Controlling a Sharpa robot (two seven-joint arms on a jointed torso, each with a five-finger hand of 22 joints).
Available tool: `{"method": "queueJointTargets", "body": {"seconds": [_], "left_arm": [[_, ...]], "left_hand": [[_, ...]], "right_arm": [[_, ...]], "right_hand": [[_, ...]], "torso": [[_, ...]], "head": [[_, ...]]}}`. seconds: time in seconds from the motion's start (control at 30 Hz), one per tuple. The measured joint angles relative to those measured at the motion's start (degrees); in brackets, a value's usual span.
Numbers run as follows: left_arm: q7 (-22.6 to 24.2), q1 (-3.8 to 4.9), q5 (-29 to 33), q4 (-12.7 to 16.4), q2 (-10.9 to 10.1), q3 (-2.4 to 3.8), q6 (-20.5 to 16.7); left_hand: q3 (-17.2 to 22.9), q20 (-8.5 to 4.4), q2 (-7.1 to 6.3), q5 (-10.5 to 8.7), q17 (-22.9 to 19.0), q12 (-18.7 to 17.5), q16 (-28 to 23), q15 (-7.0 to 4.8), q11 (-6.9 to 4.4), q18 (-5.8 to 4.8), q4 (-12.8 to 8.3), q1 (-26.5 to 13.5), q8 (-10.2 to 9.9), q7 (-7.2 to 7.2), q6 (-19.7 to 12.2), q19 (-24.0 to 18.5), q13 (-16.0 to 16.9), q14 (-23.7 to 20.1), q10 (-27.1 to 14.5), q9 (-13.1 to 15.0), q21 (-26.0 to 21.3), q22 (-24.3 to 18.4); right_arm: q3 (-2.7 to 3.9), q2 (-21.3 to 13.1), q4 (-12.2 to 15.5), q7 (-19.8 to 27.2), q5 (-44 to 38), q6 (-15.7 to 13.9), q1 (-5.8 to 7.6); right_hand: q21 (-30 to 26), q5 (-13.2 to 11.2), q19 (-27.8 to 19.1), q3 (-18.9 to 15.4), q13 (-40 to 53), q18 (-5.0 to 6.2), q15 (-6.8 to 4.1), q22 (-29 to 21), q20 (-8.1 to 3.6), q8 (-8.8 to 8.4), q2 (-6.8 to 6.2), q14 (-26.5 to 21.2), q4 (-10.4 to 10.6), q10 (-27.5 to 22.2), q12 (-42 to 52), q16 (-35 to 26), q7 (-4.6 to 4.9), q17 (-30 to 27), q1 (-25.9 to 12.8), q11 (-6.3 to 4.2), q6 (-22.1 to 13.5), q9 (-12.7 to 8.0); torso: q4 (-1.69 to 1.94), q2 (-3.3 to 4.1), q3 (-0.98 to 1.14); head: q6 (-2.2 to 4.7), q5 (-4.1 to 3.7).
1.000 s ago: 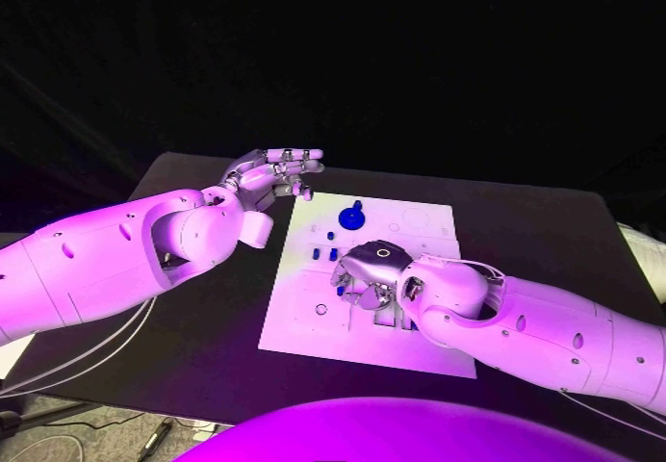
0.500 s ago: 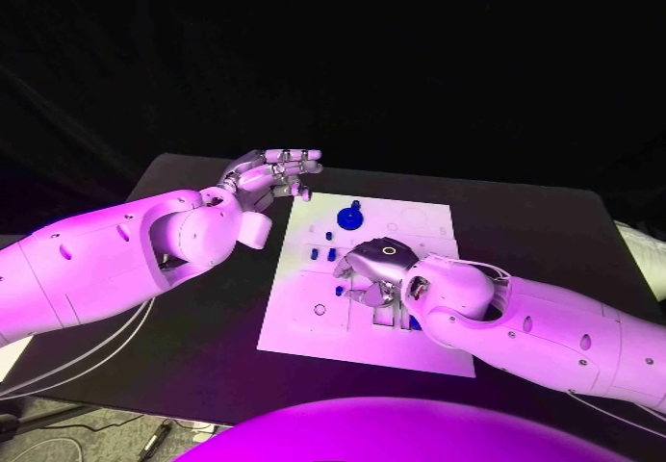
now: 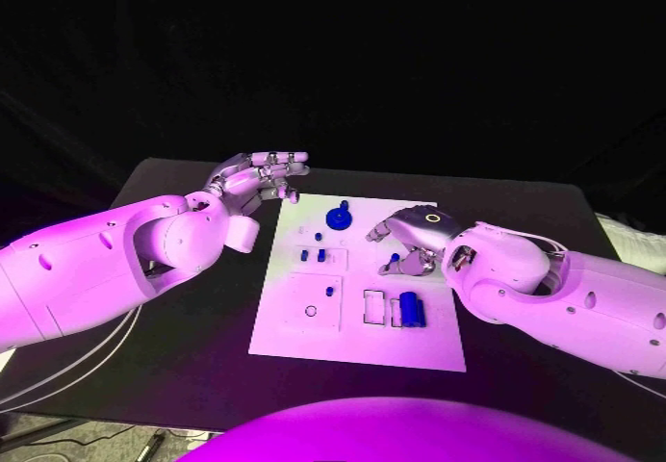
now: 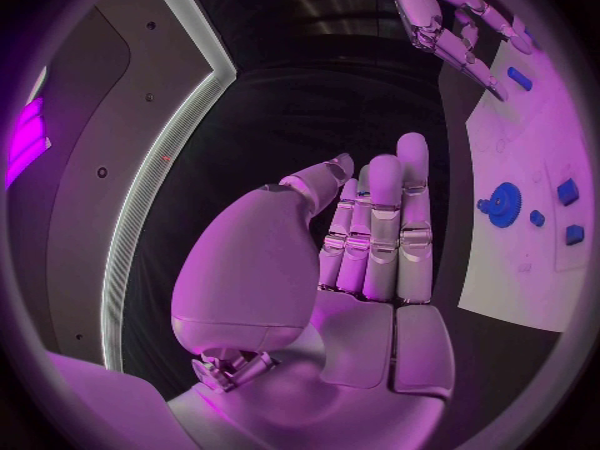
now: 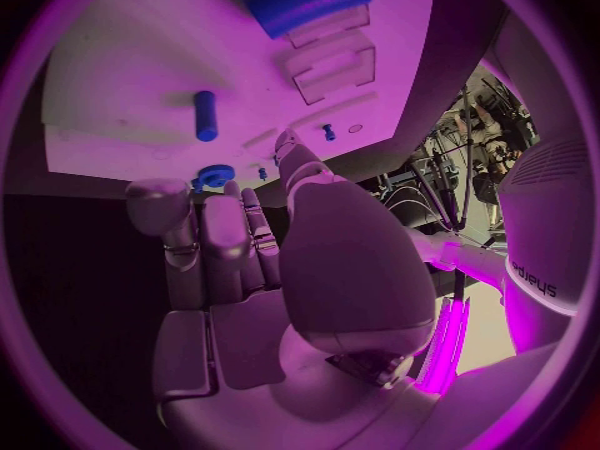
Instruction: Assemble the parts on the task board
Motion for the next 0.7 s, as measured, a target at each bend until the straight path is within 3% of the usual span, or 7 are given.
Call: {"method": "queueJointTargets", "body": {"seconds": [0.13, 0.37, 0.5, 0.6, 0.7], "left_arm": [[-0.03, -0.01, 0.00, 0.00, 0.05, -0.13, 0.03], [-0.09, -0.06, 0.00, -0.05, 0.09, -0.38, 0.11], [-0.13, -0.08, 0.00, -0.06, 0.14, -0.43, 0.17], [-0.16, -0.08, 0.00, -0.06, 0.15, -0.45, 0.22], [-0.19, -0.09, 0.00, -0.06, 0.12, -0.46, 0.27]], "left_hand": [[0.00, 0.00, 0.00, 0.00, 0.00, 0.00, 0.00, 0.00, 0.00, 0.00, 0.00, 0.00, 0.00, 0.00, 0.00, 0.00, 0.00, 0.00, 0.00, 0.00, 0.00, 0.00], [0.00, 0.00, 0.00, 0.00, 0.00, 0.00, 0.00, 0.00, 0.00, 0.00, 0.00, 0.00, 0.00, 0.00, 0.00, 0.00, 0.00, 0.00, 0.00, 0.00, 0.00, 0.01], [0.00, 0.21, 0.00, 0.00, 0.01, 0.00, 0.00, 0.07, 0.00, 0.00, 0.00, 0.00, 0.00, 0.00, 0.00, -0.21, 0.00, -0.07, 0.00, 0.00, 0.00, 0.01], [0.00, 0.21, 0.00, 0.00, 0.01, 0.00, 0.00, 0.07, 0.00, 0.00, 0.00, 0.00, 0.00, 0.00, 0.00, -0.21, 0.00, -0.07, 0.00, 0.00, 0.01, 0.01], [0.00, 0.21, 0.00, 0.00, 0.01, 0.00, 0.00, 0.07, 0.00, 0.00, 0.00, 0.00, 0.00, 0.00, 0.00, -0.21, 0.00, -0.07, 0.00, 0.00, 0.01, 0.01]], "right_arm": [[0.03, -0.88, -0.62, -0.85, 0.02, 1.46, 0.33], [0.06, -0.82, -1.69, -1.11, -0.07, 3.48, 0.46], [0.06, -0.46, -2.12, -1.05, -0.11, 4.27, 0.41], [0.04, -0.11, -2.52, -0.94, -0.13, 4.89, 0.36], [0.02, 0.35, -2.92, -0.86, -0.13, 5.26, 0.30]], "right_hand": [[-0.01, 0.00, 0.00, -0.89, 0.00, 0.00, 0.00, -0.16, 0.00, 0.00, 0.04, 0.00, 1.74, -0.01, 0.26, 0.00, -0.07, -0.43, 2.74, -0.01, -0.07, 0.00], [-0.01, 0.00, 0.00, -0.46, 0.09, 0.00, 0.00, -0.30, 0.00, 0.00, 1.25, 0.00, 2.10, 0.71, 1.12, 0.00, -1.01, -0.92, 4.74, -0.17, 0.87, 0.18], [-0.22, -0.27, 0.00, 0.06, 0.18, 0.00, 0.00, -0.30, 0.01, 0.01, 1.78, 0.00, 1.71, 2.05, 1.99, 0.00, -1.03, -1.07, 5.28, -0.12, 1.58, 0.23], [-0.22, -0.49, 0.00, 0.74, 0.23, 0.00, 0.00, -0.25, 0.01, 0.06, 2.71, 0.00, 1.25, 4.33, 3.11, 0.00, -0.98, -1.33, 6.11, -0.28, 2.89, 0.30], [-0.22, -0.90, 0.12, 2.23, 0.26, 0.00, 0.01, 0.05, 0.13, 0.72, 4.73, 0.00, 1.16, 7.08, 4.05, 0.00, -0.51, -1.47, 6.29, -0.55, 5.00, 0.53]], "torso": [[-0.16, -0.03, -0.06], [-0.12, -0.03, -0.06], [-0.08, -0.03, -0.10], [-0.08, 0.01, -0.12], [-0.08, 0.02, -0.16]], "head": [[0.00, -0.24], [0.00, -0.37], [0.00, -0.24], [0.00, -0.15], [0.00, -0.14]]}}
